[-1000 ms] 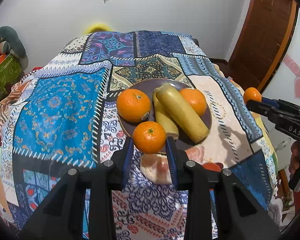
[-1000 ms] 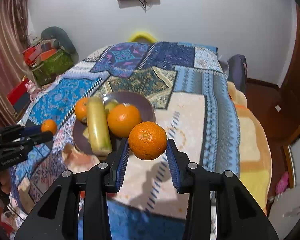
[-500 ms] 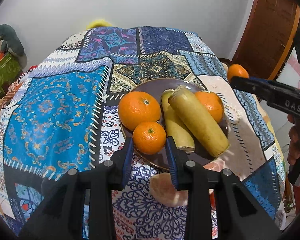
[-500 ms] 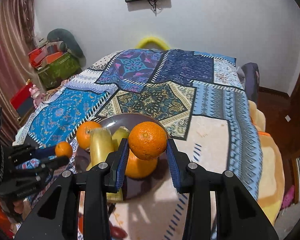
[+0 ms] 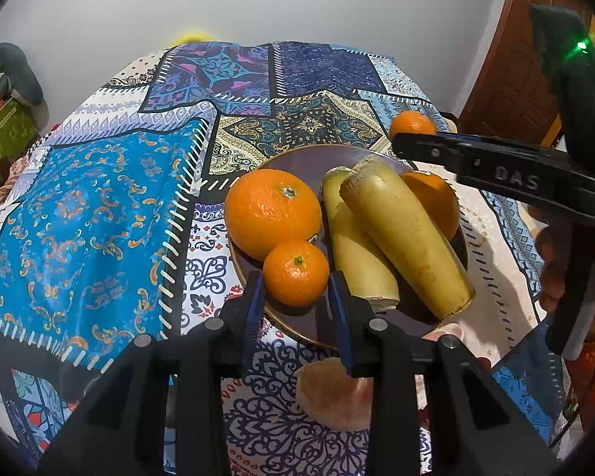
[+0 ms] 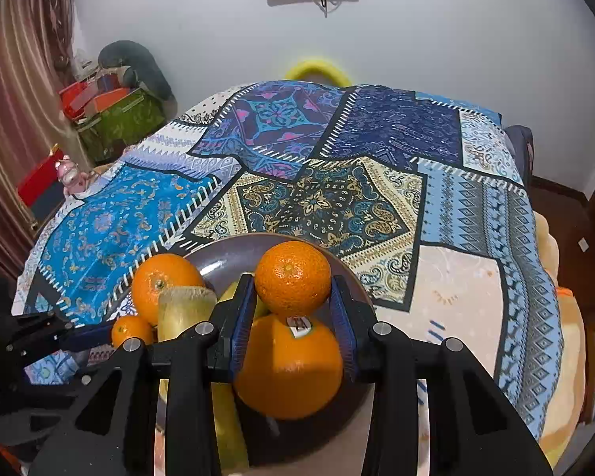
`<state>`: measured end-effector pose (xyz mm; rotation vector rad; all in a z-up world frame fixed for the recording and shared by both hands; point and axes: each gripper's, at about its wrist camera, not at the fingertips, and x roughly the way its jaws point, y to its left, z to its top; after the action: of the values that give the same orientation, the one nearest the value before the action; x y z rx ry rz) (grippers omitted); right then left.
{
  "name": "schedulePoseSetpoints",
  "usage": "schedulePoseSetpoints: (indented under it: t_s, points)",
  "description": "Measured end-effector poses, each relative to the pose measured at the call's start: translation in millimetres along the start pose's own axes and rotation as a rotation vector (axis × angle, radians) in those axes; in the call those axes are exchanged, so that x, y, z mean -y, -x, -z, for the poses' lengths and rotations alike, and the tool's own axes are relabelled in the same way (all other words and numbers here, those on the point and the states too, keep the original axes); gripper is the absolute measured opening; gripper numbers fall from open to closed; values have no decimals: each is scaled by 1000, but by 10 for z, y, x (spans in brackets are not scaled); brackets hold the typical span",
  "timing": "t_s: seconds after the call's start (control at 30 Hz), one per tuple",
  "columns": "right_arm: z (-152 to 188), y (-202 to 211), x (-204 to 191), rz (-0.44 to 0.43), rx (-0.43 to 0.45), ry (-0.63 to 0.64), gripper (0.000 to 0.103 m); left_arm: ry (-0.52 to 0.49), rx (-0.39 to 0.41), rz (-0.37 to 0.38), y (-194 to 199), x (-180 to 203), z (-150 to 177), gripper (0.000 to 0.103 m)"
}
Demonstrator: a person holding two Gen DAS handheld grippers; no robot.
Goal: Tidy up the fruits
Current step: 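Lower both tangerines onto the plate and open both grippers, then grasp the red tomato with the right gripper while the left tool approaches the pomelo segment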
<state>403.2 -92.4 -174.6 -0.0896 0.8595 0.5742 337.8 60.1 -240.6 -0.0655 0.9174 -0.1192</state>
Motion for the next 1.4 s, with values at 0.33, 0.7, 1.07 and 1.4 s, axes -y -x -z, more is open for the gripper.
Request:
schedulePoseSetpoints:
  t_s: [0.33,0.7,1.07,1.4]
  points:
    - [23,-172,33,0,-40,-5,35,-4,-20,-7,-67,22,6,34]
    - [75,-18,38,1,-34,-2,43,12,-2,-23,95,-1,20,44]
    - [293,562,-116,-1,-7,0,43,12,56,-59,637,39,118,55]
    - [694,909,-350,23,-15,-14,53,-5,80,-79,1115,100,324,58]
